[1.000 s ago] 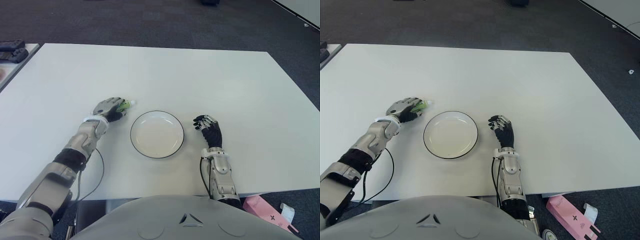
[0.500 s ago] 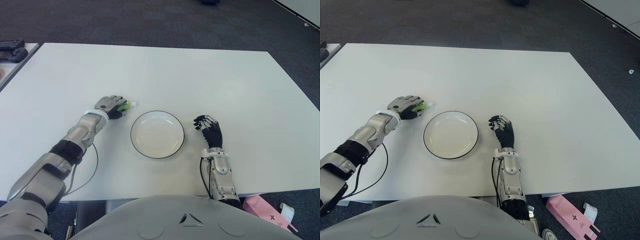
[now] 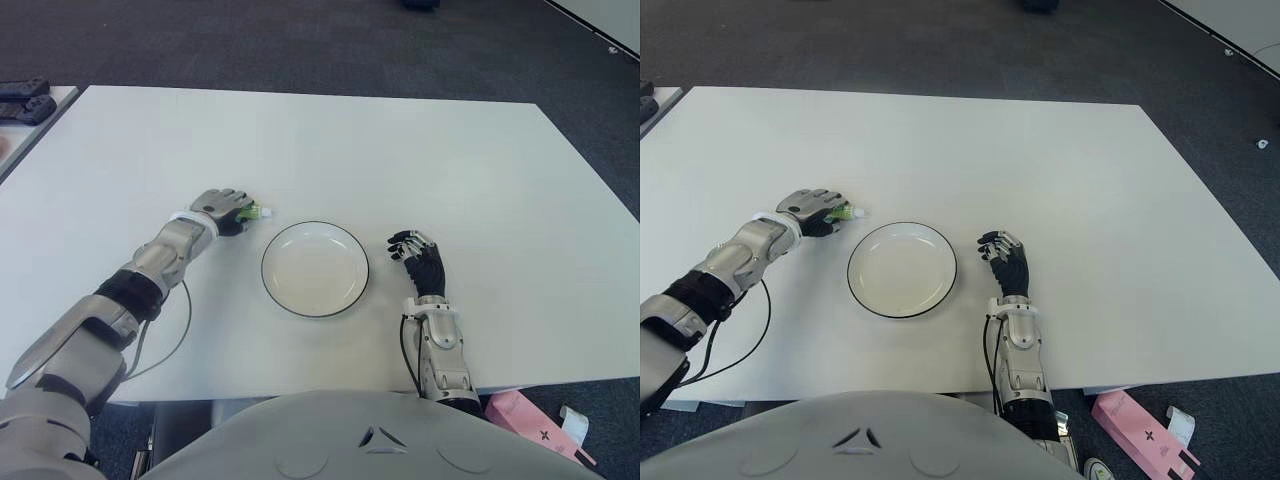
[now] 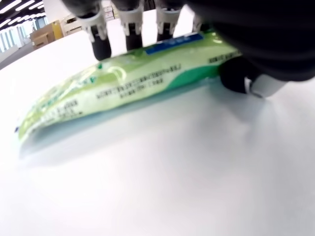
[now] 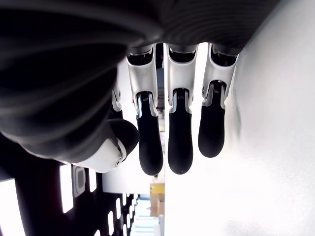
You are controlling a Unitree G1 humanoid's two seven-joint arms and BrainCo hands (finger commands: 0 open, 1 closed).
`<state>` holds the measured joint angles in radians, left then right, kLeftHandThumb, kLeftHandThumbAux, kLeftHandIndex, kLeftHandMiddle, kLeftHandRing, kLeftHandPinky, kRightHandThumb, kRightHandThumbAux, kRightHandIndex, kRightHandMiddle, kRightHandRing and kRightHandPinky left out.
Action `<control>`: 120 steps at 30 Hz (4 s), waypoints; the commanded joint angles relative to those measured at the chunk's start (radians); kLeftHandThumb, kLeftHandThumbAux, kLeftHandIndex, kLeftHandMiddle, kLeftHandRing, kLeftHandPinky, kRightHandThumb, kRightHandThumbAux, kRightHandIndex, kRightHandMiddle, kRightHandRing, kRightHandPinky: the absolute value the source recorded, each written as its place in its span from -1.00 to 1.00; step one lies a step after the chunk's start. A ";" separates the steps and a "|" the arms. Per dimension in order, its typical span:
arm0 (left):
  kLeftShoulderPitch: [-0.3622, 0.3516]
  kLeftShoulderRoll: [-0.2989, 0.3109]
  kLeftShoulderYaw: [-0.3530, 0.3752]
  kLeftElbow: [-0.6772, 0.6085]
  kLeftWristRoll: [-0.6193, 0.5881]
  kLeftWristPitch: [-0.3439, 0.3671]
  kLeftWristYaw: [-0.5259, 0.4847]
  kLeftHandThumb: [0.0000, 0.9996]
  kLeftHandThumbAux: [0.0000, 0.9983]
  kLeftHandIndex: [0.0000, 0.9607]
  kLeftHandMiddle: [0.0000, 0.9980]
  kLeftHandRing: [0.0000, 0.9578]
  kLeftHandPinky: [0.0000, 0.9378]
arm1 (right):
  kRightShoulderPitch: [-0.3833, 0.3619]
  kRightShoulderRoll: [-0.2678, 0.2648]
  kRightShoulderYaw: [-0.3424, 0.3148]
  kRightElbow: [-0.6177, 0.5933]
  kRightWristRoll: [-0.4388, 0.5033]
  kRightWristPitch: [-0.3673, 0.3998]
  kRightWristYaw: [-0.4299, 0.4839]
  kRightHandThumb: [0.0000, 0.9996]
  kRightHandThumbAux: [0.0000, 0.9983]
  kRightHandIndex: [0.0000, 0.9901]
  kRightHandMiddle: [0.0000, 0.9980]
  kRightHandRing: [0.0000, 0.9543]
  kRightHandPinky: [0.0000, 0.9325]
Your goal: Put the toothpaste on the table into the plate.
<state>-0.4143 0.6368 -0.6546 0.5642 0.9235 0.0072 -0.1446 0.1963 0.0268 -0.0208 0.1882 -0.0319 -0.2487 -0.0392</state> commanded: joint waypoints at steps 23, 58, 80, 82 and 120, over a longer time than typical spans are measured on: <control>0.125 -0.048 -0.033 0.127 -0.030 -0.035 0.062 0.57 0.22 -0.15 -0.08 0.04 0.13 | 0.033 0.003 -0.008 0.029 0.018 0.030 0.005 0.42 0.46 -0.13 0.01 0.04 0.07; 0.139 -0.104 0.125 0.271 -0.201 -0.163 0.331 0.70 0.34 -0.17 0.07 0.76 0.69 | 0.026 -0.002 -0.007 0.032 0.022 0.029 0.002 0.42 0.46 -0.13 0.01 0.05 0.10; 0.288 -0.045 0.331 -0.296 -0.246 0.058 0.224 0.70 0.34 -0.18 0.08 0.80 0.78 | 0.027 -0.001 -0.002 0.031 0.022 0.035 0.001 0.42 0.46 -0.13 0.00 0.03 0.06; 0.302 -0.043 0.348 -0.343 -0.242 0.069 0.222 0.70 0.34 -0.18 0.08 0.80 0.78 | 0.027 0.000 -0.002 0.031 0.022 0.035 0.000 0.42 0.46 -0.13 -0.01 0.03 0.04; 0.406 -0.121 0.385 -0.802 -0.154 -0.183 0.314 0.71 0.33 -0.16 0.10 0.85 0.84 | 0.011 0.005 0.000 0.054 0.026 0.042 -0.004 0.42 0.46 -0.14 -0.03 0.01 0.05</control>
<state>-0.0071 0.5200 -0.2542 -0.2321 0.7667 -0.1457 0.1962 0.1828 0.0254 -0.0210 0.2053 -0.0103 -0.2626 -0.0436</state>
